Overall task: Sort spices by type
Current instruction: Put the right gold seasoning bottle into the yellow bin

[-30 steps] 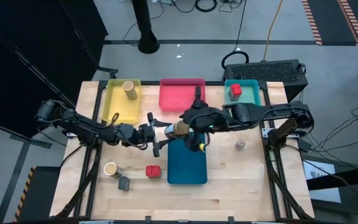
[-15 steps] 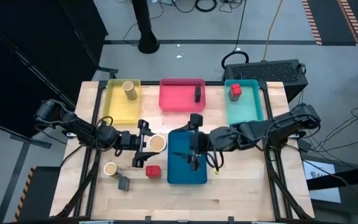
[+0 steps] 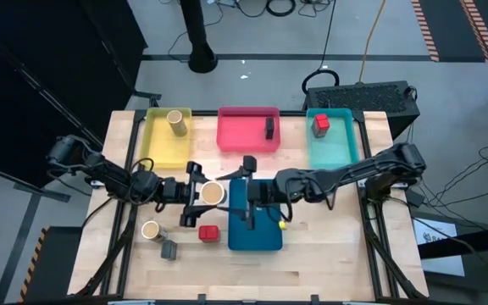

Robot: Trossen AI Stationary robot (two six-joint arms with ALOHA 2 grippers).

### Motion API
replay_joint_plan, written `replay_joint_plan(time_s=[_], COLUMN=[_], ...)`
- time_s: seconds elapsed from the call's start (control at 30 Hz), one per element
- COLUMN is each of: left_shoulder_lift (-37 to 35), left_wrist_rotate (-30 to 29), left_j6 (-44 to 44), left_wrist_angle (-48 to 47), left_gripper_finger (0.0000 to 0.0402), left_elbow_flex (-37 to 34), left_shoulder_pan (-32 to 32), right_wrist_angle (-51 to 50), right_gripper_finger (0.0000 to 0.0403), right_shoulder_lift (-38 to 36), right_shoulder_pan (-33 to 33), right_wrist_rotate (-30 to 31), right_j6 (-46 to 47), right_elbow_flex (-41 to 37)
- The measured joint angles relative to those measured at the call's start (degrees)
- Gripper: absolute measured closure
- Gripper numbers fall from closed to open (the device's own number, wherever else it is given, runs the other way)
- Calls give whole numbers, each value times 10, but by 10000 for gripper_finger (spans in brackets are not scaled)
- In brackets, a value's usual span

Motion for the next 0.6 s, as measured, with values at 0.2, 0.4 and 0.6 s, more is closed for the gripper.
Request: replay_joint_plan(time_s=[0.2, 0.4, 0.6], left_shoulder_lift=[0, 0, 0], left_wrist_rotate=[-16, -33, -40], left_j6=[1, 1, 1], left_wrist_angle=[-2, -12, -13], left_gripper_finger=[121, 107, 80], left_elbow_flex=[0, 0, 1], left_shoulder_pan=[0, 0, 0], right_wrist_angle=[22, 25, 18], right_gripper_finger=[76, 124, 158], right_shoulder_lift=[20, 20, 20], right_shoulder_pan=[-18, -28, -31], right_wrist_rotate=[-6, -47, -46], right_j6=[1, 10, 17], right_elbow_flex=[0, 0, 0])
